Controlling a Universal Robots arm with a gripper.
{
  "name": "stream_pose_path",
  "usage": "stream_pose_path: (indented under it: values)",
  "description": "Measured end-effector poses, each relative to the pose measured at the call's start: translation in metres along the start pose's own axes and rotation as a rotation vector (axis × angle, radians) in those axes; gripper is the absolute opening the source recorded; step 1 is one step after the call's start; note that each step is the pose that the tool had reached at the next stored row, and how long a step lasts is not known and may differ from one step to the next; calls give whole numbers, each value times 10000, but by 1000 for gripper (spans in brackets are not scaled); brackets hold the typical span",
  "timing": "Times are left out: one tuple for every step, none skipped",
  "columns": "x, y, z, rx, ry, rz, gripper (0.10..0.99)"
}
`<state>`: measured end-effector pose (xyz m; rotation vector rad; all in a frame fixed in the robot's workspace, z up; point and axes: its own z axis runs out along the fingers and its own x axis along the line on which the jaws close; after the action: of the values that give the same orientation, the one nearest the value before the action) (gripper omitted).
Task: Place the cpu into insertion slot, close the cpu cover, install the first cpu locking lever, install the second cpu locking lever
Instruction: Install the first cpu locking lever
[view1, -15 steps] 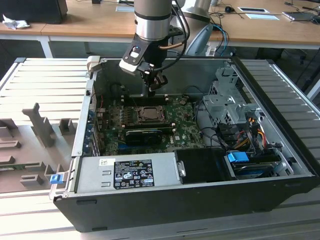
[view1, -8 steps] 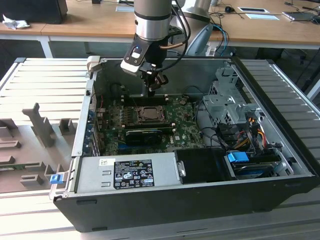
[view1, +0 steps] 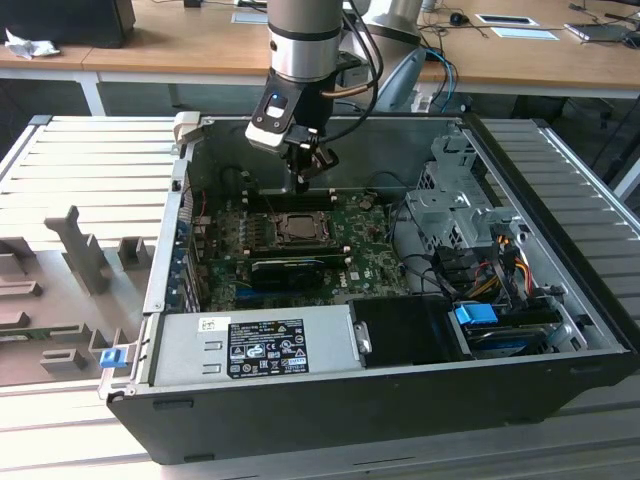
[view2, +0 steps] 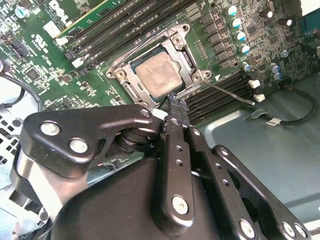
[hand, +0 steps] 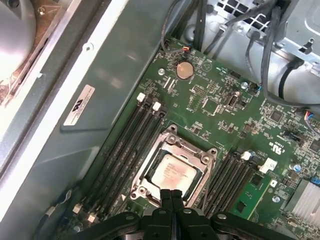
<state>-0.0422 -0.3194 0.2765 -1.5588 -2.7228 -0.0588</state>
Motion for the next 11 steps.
stream_pose_path:
  values:
    - [0, -1, 0, 1, 2, -66, 106]
    - [0, -1, 0, 2, 3, -99, 106]
    - [0, -2, 0, 3, 5, -136, 106]
    - [0, -2, 0, 3, 5, -175, 106]
    - [0, -2, 0, 5, 7, -209, 106]
    - [0, -2, 0, 5, 8, -256, 106]
    - [0, -3, 0, 6, 9, -295, 106]
    - [0, -3, 0, 8, 11, -367, 106]
    - [0, -3, 0, 9, 13, -404, 106]
    - [0, -3, 0, 9, 14, -444, 106]
    - [0, -3, 0, 11, 15, -478, 106]
